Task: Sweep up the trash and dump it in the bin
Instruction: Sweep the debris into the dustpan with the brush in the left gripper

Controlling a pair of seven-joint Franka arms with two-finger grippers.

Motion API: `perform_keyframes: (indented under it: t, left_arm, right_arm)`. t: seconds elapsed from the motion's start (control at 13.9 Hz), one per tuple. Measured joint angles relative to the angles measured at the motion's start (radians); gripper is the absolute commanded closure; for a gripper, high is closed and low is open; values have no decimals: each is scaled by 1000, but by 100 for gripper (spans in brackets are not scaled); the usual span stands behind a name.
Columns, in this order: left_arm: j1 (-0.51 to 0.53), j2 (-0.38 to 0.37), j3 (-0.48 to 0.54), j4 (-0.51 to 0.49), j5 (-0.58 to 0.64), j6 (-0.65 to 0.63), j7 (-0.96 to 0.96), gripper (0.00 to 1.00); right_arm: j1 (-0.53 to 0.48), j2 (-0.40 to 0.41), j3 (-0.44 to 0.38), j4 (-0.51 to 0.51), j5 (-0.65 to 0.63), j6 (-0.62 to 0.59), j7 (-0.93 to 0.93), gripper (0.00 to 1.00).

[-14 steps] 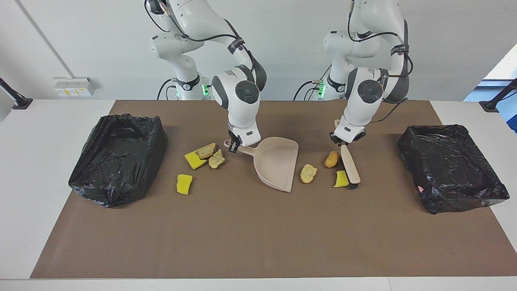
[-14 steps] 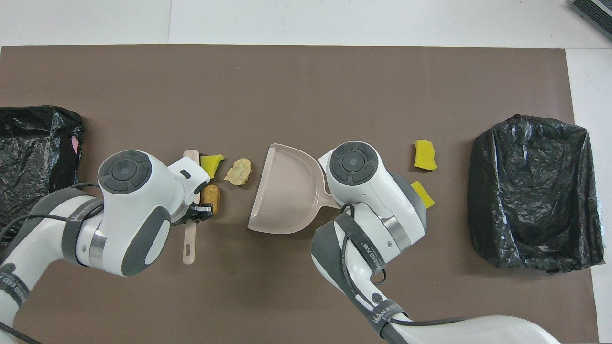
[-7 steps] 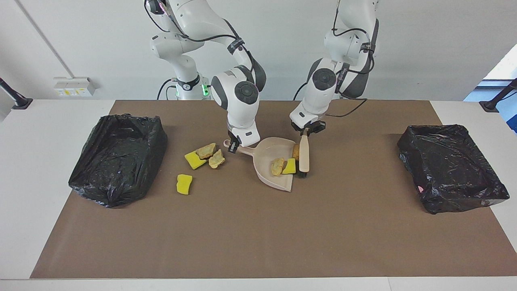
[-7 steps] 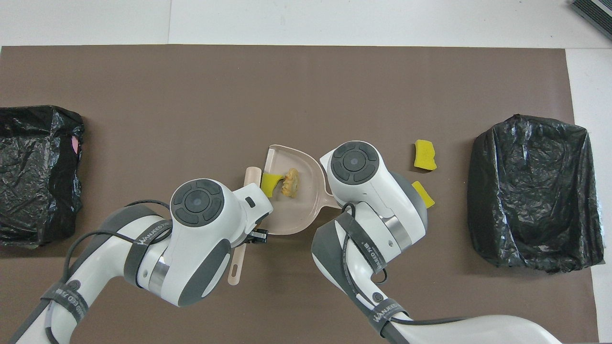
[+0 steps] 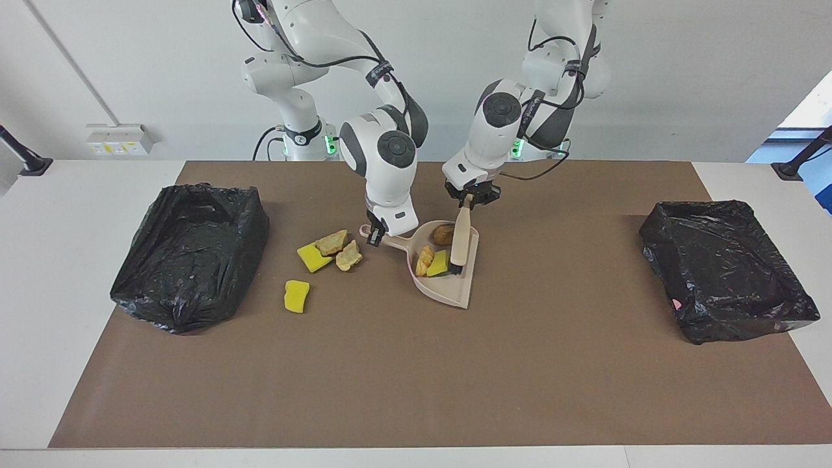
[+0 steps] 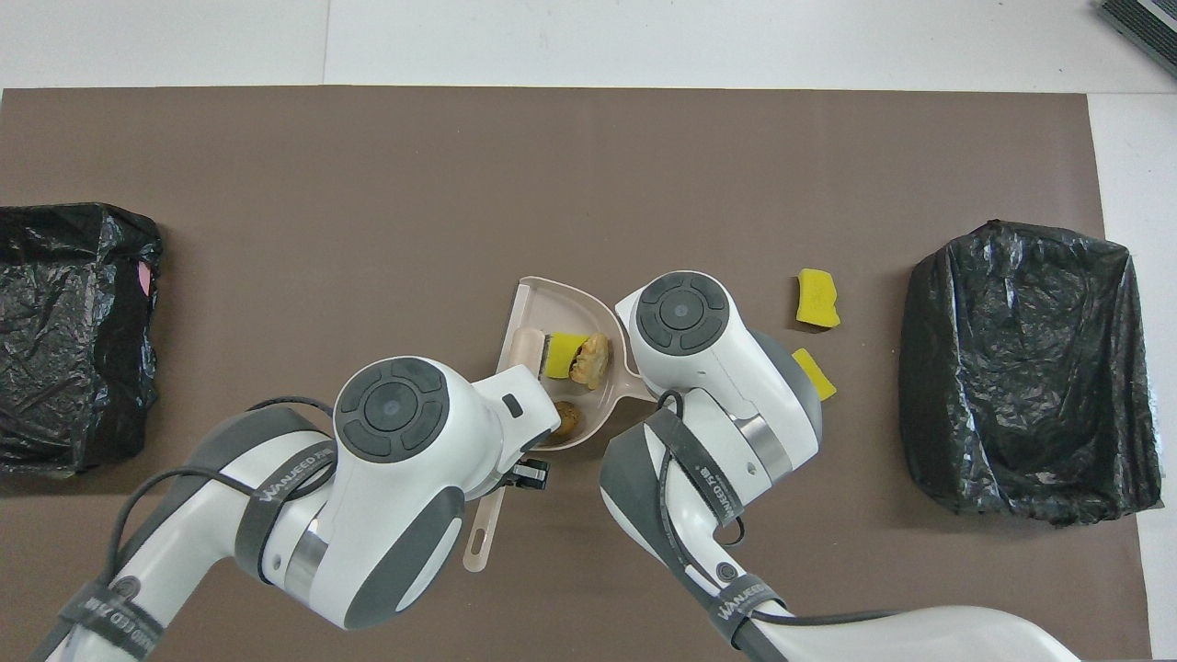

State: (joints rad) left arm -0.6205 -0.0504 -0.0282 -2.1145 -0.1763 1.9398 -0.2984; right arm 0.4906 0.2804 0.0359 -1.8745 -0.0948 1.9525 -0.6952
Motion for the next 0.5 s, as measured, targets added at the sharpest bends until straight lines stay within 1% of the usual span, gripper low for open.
perform_keyframes:
  t: [0.14,0.22,0.5]
  left_arm:
    - [13,-58,12,-2,0,-119,-23,100]
    - [15,-79,15,-8,0,-146,-57,100]
    - [11,-137,-8,-94,0,-147,-171,100]
  right_arm:
    - [0,0,0,0,0,0,0,100]
    - [0,0,0,0,0,0,0,100]
    - [-1,0,0,0,0,0,0,100]
